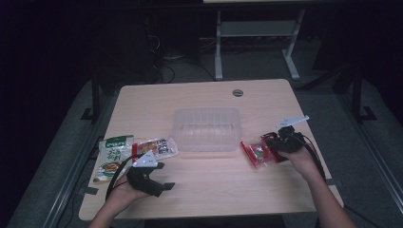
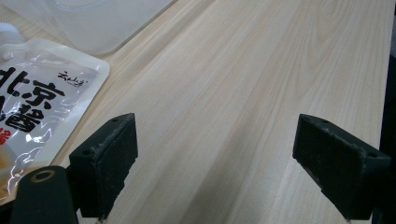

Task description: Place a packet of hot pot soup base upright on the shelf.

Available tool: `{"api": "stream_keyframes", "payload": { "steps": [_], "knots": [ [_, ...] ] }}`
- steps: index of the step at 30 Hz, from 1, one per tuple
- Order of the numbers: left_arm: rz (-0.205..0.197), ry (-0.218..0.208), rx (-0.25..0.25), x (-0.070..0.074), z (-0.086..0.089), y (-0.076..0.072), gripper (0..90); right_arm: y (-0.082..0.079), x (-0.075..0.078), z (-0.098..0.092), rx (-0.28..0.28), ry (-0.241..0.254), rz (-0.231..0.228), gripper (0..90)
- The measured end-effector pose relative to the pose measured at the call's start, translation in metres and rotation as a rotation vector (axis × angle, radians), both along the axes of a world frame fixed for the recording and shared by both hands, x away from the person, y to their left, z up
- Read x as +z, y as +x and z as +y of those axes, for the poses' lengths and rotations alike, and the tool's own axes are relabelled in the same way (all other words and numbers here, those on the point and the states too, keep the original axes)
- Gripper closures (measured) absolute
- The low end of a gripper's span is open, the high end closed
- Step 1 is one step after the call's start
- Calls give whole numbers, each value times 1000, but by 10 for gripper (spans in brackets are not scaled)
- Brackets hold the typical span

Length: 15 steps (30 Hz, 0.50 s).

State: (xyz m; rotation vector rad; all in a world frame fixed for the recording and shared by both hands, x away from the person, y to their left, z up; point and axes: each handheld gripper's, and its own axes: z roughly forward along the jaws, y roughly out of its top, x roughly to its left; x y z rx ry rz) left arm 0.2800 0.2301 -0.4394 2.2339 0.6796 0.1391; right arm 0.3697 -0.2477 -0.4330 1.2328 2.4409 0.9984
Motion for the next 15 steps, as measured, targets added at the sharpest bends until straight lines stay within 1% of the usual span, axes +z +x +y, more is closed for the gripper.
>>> {"api": "stream_keyframes", "payload": {
  "steps": [2, 3, 4, 5, 7, 9, 12, 14, 15],
  "knots": [
    [-3, -4, 1, 0, 0, 0, 136, 4, -3, 1, 1, -15, 4, 898],
    [-2, -5, 1, 0, 0, 0, 136, 5, -6, 2, 5, -16, 15, 898],
    [-2, -3, -3, 0, 0, 0, 136, 6, -9, 3, 12, -42, 17, 898],
    [-4, 5, -7, 0, 0, 1, 137, 6, -10, 3, 14, -41, 21, 898],
    [-4, 7, -9, 0, 0, 1, 136, 6, -12, 4, 15, -44, 25, 898],
    [-5, 10, -10, 0, -1, 0, 136, 5, -13, 4, 22, -51, 16, 898],
    [1, 2, -13, -1, 0, -1, 136, 4, -13, 5, 28, -57, 15, 898],
    [2, 0, -16, -1, 0, -2, 137, 3, -14, 6, 50, -61, 11, 898],
    [4, -4, -17, -1, -1, -1, 137, 3, -14, 6, 50, -61, 11, 898]
  ]
}}
